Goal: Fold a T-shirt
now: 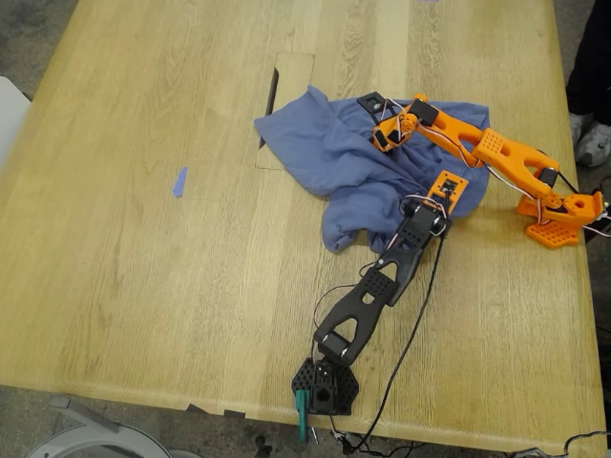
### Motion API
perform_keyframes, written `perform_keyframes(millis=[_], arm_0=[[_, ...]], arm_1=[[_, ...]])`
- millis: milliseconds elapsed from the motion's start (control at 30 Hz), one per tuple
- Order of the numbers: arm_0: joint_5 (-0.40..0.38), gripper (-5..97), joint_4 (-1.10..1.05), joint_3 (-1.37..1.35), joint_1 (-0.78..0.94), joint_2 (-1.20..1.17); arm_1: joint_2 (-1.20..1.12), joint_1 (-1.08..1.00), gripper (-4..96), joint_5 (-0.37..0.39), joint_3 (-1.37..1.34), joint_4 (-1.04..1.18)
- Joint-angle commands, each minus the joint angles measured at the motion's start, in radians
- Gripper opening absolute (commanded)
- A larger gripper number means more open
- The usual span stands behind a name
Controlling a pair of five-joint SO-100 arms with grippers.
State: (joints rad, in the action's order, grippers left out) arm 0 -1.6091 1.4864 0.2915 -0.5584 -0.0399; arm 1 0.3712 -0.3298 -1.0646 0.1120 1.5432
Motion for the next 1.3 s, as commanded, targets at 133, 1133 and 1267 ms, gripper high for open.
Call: perform_keyframes(millis=[133, 1133, 1267], arm_0=[[0.021, 2, -0.103, 0.029, 0.035, 0.051], [0.006, 0, 0.337, 0.034, -0.002, -0.430], [0.003, 0, 0.403, 0.034, 0.009, -0.502]], arm_1=[[0.104, 0.012, -0.1, 0.002, 0.017, -0.006], [0.365, 0.014, 0.1, -0.032, -0.020, 0.147], [0.453, 0.012, 0.0, -0.043, -0.083, 0.147]])
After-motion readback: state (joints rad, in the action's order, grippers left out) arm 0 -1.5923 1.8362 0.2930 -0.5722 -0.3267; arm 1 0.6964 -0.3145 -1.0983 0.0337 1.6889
